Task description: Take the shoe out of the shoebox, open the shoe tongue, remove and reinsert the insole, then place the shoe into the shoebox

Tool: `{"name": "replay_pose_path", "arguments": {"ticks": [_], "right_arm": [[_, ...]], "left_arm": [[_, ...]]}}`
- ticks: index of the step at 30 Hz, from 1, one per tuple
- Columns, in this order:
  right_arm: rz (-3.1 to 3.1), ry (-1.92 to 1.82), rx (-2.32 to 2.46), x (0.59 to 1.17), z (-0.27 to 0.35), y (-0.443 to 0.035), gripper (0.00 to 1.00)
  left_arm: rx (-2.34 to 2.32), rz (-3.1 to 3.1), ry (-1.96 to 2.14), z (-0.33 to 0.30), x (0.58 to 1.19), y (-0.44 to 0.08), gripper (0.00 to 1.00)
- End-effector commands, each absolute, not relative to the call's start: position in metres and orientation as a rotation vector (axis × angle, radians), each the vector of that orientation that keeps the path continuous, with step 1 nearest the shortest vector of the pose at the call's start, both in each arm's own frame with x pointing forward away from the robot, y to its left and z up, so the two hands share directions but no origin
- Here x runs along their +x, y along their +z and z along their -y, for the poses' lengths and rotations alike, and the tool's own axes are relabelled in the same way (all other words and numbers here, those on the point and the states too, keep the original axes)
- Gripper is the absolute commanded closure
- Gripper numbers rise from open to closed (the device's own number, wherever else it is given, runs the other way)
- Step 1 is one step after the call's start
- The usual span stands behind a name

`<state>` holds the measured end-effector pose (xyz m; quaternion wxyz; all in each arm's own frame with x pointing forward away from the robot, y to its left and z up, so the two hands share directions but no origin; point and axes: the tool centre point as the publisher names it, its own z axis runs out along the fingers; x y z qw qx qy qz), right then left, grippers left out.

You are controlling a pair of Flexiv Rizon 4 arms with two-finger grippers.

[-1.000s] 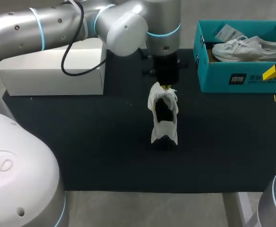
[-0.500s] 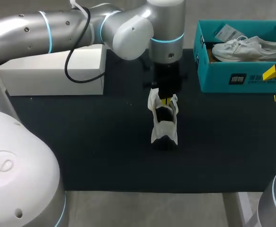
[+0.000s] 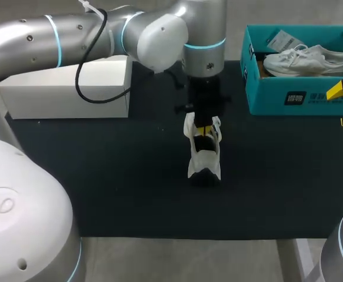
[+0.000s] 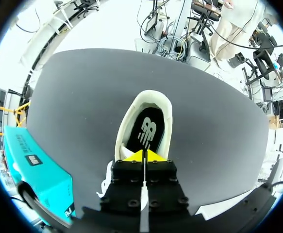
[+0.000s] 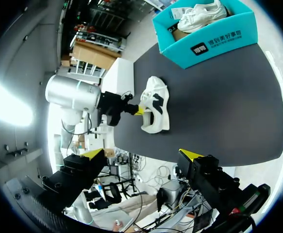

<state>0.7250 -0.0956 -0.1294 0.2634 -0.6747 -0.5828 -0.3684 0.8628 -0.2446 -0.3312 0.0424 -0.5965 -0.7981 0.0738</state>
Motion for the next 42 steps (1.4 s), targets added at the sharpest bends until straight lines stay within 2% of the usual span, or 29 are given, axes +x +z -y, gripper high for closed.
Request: {"name": "replay_pose_path", "arguments": {"ticks": [1,14,19,23,33,42], "right_arm": [[1.576,-0.995,-1.829,0.724,0.095,-0.13,0.0],[1.576,-0.995,-1.829,0.724,0.095,-0.13,0.0],[1.576,-0.995,-1.829,0.724,0.095,-0.13,0.0],[1.576,-0.995,-1.829,0.724,0.095,-0.13,0.0],[1.576,-0.995,-1.829,0.724,0.095,-0.13,0.0],[1.576,-0.995,-1.829,0.724,0.095,-0.13,0.0]], "left_arm": [[-1.829,2.446,0.23,0.241,0.861,-0.33,1.0],[-1.829,2.446,0.23,0.241,0.861,-0.33,1.0],[-0.804,2.71,0.749,0.223,0.852,-0.314,1.0],[-0.043,2.817,0.536,0.225,0.832,-0.312,1.0],[0.313,3.031,-0.212,0.259,0.82,-0.311,1.0],[0.625,2.953,-0.568,0.254,0.811,-0.312,1.0]]}}
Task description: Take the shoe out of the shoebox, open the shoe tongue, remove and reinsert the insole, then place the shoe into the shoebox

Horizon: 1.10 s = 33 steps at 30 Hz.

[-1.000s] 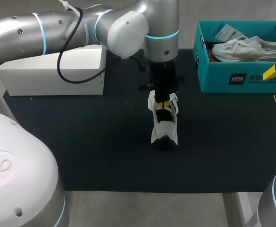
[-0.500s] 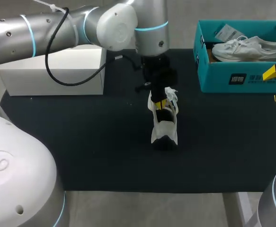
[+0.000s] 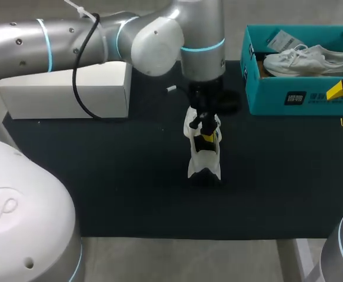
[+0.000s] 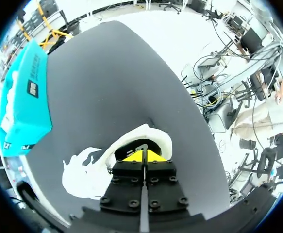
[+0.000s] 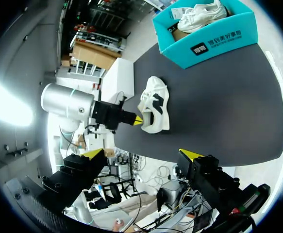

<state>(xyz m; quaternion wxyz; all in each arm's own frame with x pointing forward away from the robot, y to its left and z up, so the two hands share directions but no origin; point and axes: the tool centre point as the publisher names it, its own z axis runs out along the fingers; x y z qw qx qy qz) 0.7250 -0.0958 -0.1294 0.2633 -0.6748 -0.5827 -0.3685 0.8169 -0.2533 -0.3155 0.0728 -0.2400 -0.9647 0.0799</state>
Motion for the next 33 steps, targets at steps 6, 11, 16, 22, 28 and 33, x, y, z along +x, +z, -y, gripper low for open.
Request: {"name": "replay_pose_path", "arguments": {"ticks": [6,11,16,22,28,33], "right_arm": [[1.576,-0.995,-1.829,0.724,0.095,-0.13,0.0],[1.576,-0.995,-1.829,0.724,0.095,-0.13,0.0],[1.576,-0.995,-1.829,0.724,0.095,-0.13,0.0],[1.576,-0.995,-1.829,0.724,0.095,-0.13,0.0],[1.576,-0.995,-1.829,0.724,0.095,-0.13,0.0],[1.576,-0.995,-1.829,0.724,0.095,-0.13,0.0]], "left_arm": [[0.872,2.82,-0.72,0.238,0.798,-0.306,0.0],[1.098,2.73,-0.799,0.234,0.789,-0.306,0.0],[1.145,2.732,-0.716,0.232,0.779,-0.315,0.0],[1.036,2.843,-0.571,0.234,0.779,-0.334,0.05],[0.888,2.888,-0.453,0.231,0.78,-0.336,0.05],[0.746,2.935,-0.357,0.227,0.777,-0.327,0.02]]}}
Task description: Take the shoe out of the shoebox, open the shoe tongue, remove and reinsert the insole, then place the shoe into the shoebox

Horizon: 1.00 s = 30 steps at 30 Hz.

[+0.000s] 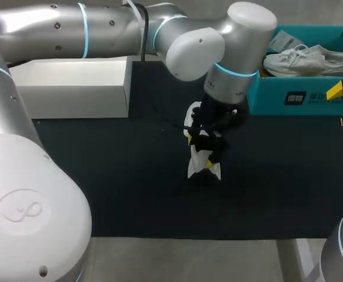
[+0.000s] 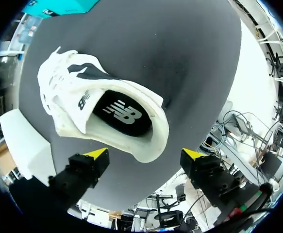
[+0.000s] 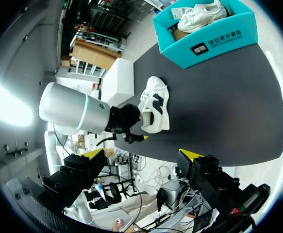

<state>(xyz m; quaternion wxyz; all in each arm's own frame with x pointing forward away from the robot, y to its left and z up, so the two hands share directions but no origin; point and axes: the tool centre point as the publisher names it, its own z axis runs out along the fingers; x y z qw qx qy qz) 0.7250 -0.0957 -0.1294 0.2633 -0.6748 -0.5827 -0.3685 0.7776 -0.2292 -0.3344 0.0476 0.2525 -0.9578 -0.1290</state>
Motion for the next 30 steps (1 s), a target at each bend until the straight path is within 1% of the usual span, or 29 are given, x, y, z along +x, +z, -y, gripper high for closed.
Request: {"name": "replay_pose_path", "arguments": {"ticks": [1,4,9,15,21,30], "right_arm": [[1.576,-0.995,-1.829,0.724,0.095,-0.13,0.0],[1.576,-0.995,-1.829,0.724,0.095,-0.13,0.0],[1.576,-0.995,-1.829,0.724,0.095,-0.13,0.0],[1.576,-0.995,-1.829,0.724,0.095,-0.13,0.0],[1.576,-0.995,-1.829,0.724,0.095,-0.13,0.0],[1.576,-0.995,-1.829,0.724,0.095,-0.13,0.0]], "left_arm": [[0.73,2.951,-0.337,0.226,0.775,-0.325,0.02],[0.651,2.969,-0.304,0.225,0.77,-0.319,0.03],[0.44,3.053,-0.234,0.225,0.765,-0.313,0.0],[0.222,3.111,-0.065,0.219,0.772,-0.322,0.0],[0.109,3.092,0.009,0.223,0.781,-0.335,0.0],[0.031,3.111,-0.035,0.241,0.788,-0.346,0.0]]}}
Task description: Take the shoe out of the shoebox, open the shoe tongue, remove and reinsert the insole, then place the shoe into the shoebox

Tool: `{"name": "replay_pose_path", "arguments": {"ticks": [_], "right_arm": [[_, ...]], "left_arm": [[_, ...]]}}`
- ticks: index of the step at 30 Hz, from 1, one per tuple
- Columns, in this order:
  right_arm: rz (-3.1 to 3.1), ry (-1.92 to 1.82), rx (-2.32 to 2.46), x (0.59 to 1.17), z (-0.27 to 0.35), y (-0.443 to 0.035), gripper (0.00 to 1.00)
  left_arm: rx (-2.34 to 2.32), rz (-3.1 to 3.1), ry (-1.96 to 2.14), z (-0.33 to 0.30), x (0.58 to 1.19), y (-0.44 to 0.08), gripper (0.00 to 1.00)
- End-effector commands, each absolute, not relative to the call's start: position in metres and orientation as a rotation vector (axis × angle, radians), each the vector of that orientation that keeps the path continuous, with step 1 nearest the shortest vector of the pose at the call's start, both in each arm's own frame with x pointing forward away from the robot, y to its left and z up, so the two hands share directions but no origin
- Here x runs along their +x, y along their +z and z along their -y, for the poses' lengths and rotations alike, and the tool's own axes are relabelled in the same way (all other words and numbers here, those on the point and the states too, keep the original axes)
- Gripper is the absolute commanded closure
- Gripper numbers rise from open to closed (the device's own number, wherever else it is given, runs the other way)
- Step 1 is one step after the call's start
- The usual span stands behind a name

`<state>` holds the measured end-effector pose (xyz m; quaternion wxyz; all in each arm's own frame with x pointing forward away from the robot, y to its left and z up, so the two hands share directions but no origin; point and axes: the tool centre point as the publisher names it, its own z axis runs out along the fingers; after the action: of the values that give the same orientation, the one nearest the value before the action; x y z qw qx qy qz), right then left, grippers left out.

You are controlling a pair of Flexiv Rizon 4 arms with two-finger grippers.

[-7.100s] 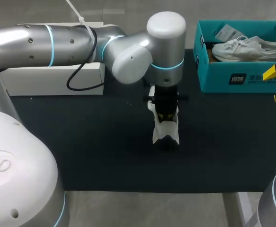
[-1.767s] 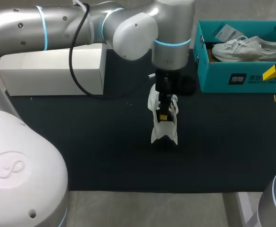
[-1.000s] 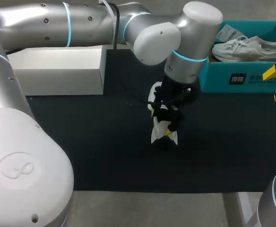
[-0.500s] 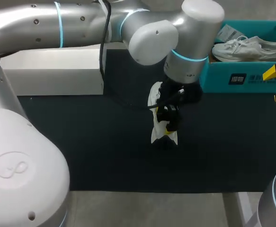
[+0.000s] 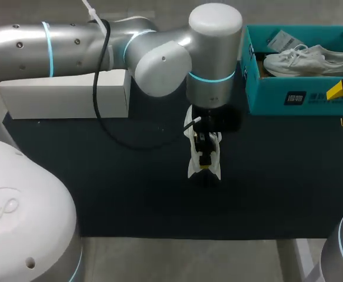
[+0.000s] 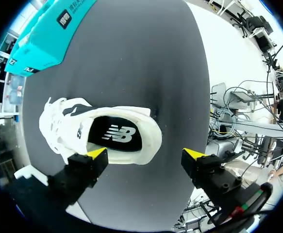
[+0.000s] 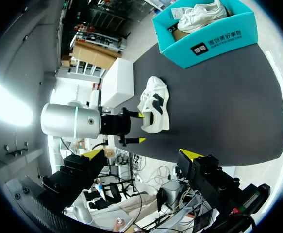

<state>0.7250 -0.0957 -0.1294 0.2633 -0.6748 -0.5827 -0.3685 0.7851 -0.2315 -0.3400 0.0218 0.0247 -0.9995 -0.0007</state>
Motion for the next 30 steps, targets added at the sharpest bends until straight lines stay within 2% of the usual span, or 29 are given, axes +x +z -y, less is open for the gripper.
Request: {"name": "replay_pose_path", "arguments": {"ticks": [1,10,13,18,22,30], "right_arm": [[1.576,-0.995,-1.829,0.724,0.095,-0.13,0.0],[1.576,-0.995,-1.829,0.724,0.095,-0.13,0.0],[1.576,-0.995,-1.829,0.724,0.095,-0.13,0.0],[1.576,-0.995,-1.829,0.724,0.095,-0.13,0.0],[1.576,-0.995,-1.829,0.724,0.095,-0.13,0.0],[1.576,-0.995,-1.829,0.724,0.095,-0.13,0.0]], "left_arm": [[0.001,3.116,-0.041,0.244,0.787,-0.347,0.0],[-0.153,3.158,-0.014,0.251,0.786,-0.358,0.05],[-0.182,3.155,-0.016,0.251,0.786,-0.362,0.13],[-0.188,3.149,0.0,0.249,0.785,-0.368,0.16],[-0.154,3.155,0.048,0.241,0.782,-0.37,0.26],[-0.148,3.161,0.063,0.235,0.78,-0.376,0.27]]}}
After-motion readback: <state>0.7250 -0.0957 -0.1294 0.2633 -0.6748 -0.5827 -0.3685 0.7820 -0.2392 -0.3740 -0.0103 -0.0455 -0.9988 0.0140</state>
